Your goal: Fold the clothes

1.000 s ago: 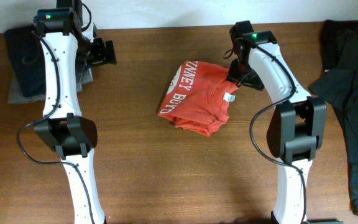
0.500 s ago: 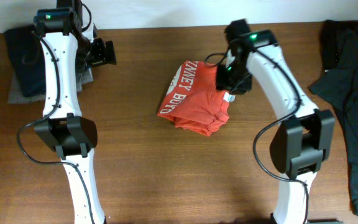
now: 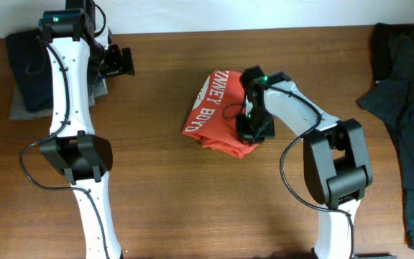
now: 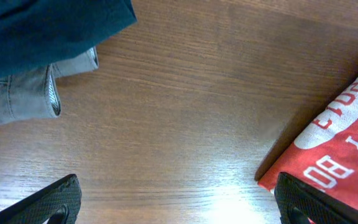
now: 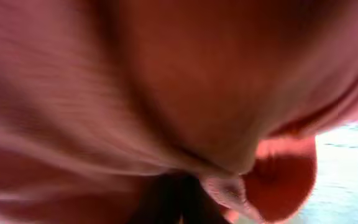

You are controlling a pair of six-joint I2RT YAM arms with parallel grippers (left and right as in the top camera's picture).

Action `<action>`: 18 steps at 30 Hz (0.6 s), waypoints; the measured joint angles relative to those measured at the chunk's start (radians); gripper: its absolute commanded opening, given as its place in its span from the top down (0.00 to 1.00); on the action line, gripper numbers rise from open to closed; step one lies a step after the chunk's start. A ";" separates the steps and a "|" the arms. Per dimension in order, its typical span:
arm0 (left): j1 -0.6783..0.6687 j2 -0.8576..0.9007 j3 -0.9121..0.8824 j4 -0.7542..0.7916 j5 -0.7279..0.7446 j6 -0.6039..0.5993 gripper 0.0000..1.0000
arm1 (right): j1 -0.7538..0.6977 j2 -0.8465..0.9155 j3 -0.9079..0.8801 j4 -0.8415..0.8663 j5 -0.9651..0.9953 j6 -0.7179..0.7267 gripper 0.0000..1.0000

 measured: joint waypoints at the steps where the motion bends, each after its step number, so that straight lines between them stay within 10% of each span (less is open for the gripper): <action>1: 0.000 0.000 0.000 0.001 0.000 0.000 0.01 | 0.000 0.000 -0.008 0.001 -0.001 0.002 0.92; 18: 0.000 0.000 0.000 0.000 0.000 0.000 0.01 | -0.012 -0.032 0.044 -0.256 0.140 0.079 0.95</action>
